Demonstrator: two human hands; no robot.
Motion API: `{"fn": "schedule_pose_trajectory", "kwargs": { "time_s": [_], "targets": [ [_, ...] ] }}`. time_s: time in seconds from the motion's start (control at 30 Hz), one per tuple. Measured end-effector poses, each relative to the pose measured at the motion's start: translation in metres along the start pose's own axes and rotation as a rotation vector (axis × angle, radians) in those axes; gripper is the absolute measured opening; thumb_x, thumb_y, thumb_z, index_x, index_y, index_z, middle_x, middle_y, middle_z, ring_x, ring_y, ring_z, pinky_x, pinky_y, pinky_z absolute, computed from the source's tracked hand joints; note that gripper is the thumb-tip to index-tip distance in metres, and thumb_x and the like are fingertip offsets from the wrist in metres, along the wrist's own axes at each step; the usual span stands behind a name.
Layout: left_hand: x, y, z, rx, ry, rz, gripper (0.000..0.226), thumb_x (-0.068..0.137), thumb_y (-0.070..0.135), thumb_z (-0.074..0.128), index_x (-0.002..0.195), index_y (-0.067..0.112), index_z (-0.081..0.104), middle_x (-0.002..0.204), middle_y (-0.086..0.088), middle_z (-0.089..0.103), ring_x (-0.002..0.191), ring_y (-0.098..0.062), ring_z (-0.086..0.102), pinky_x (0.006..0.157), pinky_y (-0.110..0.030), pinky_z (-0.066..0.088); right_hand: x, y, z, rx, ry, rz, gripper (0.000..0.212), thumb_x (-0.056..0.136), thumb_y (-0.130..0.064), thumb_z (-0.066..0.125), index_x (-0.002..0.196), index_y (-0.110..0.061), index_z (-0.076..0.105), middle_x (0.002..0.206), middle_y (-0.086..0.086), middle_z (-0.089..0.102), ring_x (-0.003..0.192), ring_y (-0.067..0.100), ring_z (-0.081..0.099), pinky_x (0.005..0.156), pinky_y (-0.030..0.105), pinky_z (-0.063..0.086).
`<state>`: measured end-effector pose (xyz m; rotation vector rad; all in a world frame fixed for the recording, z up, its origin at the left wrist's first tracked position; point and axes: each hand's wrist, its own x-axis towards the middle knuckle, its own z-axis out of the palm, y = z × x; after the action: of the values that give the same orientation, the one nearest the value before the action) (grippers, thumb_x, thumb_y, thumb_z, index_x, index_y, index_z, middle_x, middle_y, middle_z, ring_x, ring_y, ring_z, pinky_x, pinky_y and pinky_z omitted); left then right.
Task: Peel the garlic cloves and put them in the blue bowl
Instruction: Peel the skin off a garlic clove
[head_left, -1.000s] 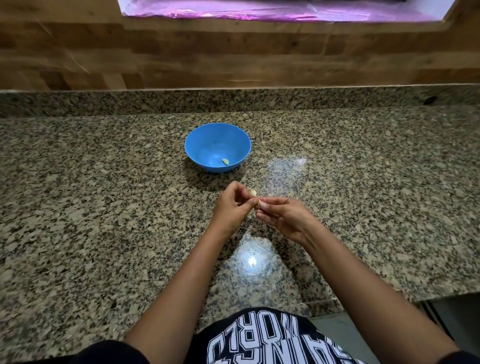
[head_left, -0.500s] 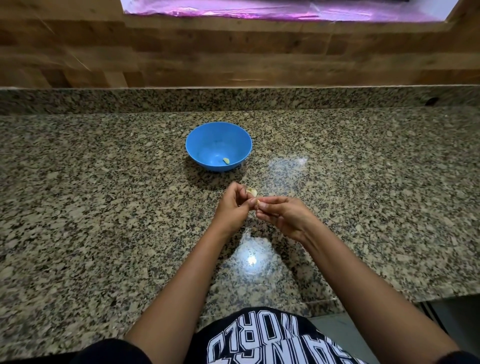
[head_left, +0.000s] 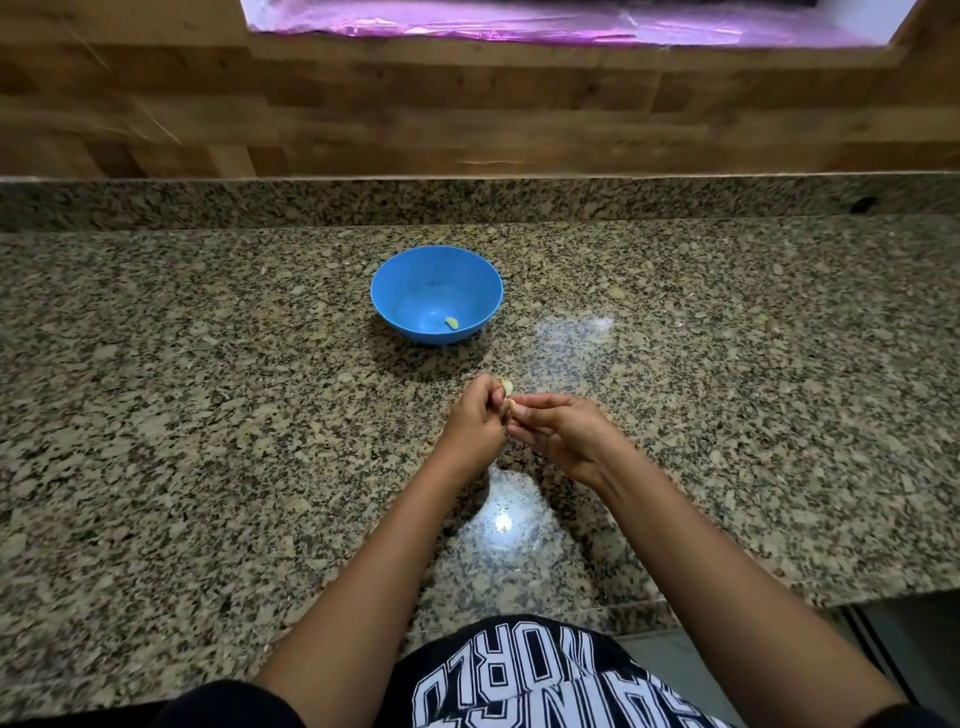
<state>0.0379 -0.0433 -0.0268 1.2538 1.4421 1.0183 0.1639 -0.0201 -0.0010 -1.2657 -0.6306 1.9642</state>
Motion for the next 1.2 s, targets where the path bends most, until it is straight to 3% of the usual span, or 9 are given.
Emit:
{"fn": "schedule_pose_trajectory", "kwargs": {
  "time_s": [0.2, 0.33, 0.4, 0.47, 0.67, 0.83, 1.0, 1.2],
  "targets": [
    [-0.009, -0.009, -0.004, 0.088, -0.020, -0.008, 0.030, 0.093, -0.006, 0.035, 0.078, 0.020, 0.039, 0.081, -0.004, 0.044, 0.067, -0.013, 0.037, 0.057, -0.024, 0.030, 0.000, 0.000, -0.006, 0.103, 0.051, 0.019, 0.016, 0.087, 0.012, 0.049, 0.095, 0.005, 0.061, 0.092, 0.019, 0.063, 0.081, 0.024, 0.065, 0.068, 0.029, 0.059],
    [-0.009, -0.005, -0.005, 0.098, -0.012, -0.008, 0.021, 0.096, 0.005, 0.044, 0.095, 0.022, 0.055, 0.107, 0.000, 0.056, 0.087, -0.012, 0.057, 0.067, -0.023, 0.050, -0.002, -0.001, -0.007, 0.085, 0.033, 0.037, 0.015, 0.085, 0.011, 0.051, 0.093, 0.005, 0.063, 0.094, 0.021, 0.064, 0.083, 0.026, 0.066, 0.066, 0.027, 0.059],
    [-0.006, -0.002, -0.003, 0.046, 0.038, -0.026, 0.016, 0.095, 0.009, 0.050, 0.100, 0.019, 0.061, 0.104, -0.001, 0.063, 0.090, -0.016, 0.062, 0.077, -0.032, 0.055, -0.002, -0.002, -0.007, 0.067, 0.033, 0.020, 0.013, 0.085, 0.010, 0.054, 0.093, 0.006, 0.063, 0.095, 0.022, 0.065, 0.083, 0.025, 0.067, 0.066, 0.027, 0.059],
    [-0.003, -0.001, -0.003, 0.015, 0.108, -0.032, 0.011, 0.092, 0.015, 0.057, 0.099, 0.015, 0.066, 0.096, -0.002, 0.068, 0.088, -0.016, 0.064, 0.079, -0.032, 0.054, -0.002, -0.002, -0.007, 0.050, 0.031, -0.010, 0.011, 0.084, 0.010, 0.056, 0.092, 0.007, 0.063, 0.093, 0.021, 0.066, 0.080, 0.024, 0.068, 0.070, 0.030, 0.059],
    [0.001, 0.004, -0.006, -0.115, 0.114, -0.084, 0.006, 0.087, 0.010, 0.064, 0.092, 0.009, 0.067, 0.086, -0.003, 0.068, 0.078, -0.015, 0.065, 0.069, -0.024, 0.056, -0.001, -0.002, -0.007, -0.145, 0.009, -0.102, 0.014, 0.086, 0.006, 0.056, 0.097, 0.008, 0.065, 0.090, 0.017, 0.068, 0.072, 0.019, 0.066, 0.070, 0.027, 0.059],
    [-0.002, 0.006, -0.010, -0.120, 0.088, -0.083, 0.003, 0.087, 0.010, 0.065, 0.086, 0.012, 0.066, 0.077, 0.002, 0.066, 0.065, -0.006, 0.060, 0.053, -0.012, 0.046, -0.003, -0.003, -0.005, -0.404, 0.017, -0.217, 0.011, 0.086, 0.003, 0.058, 0.092, 0.004, 0.067, 0.086, 0.015, 0.068, 0.071, 0.018, 0.062, 0.069, 0.026, 0.056],
    [-0.002, 0.005, -0.014, -0.063, 0.081, -0.068, 0.007, 0.087, 0.012, 0.065, 0.082, 0.016, 0.065, 0.076, 0.000, 0.066, 0.066, -0.010, 0.059, 0.058, -0.019, 0.047, -0.004, -0.003, -0.004, -0.577, 0.027, -0.294, 0.011, 0.087, 0.002, 0.059, 0.093, 0.000, 0.067, 0.081, 0.009, 0.068, 0.066, 0.014, 0.062, 0.063, 0.019, 0.055],
    [-0.004, 0.006, -0.016, -0.093, 0.053, -0.075, 0.007, 0.085, 0.010, 0.067, 0.079, 0.014, 0.067, 0.071, 0.000, 0.064, 0.062, -0.008, 0.057, 0.058, -0.019, 0.048, -0.004, -0.010, -0.005, -0.649, -0.033, -0.273, 0.011, 0.086, 0.004, 0.059, 0.090, -0.001, 0.068, 0.079, 0.008, 0.068, 0.067, 0.013, 0.063, 0.065, 0.020, 0.055]
  ]
}}
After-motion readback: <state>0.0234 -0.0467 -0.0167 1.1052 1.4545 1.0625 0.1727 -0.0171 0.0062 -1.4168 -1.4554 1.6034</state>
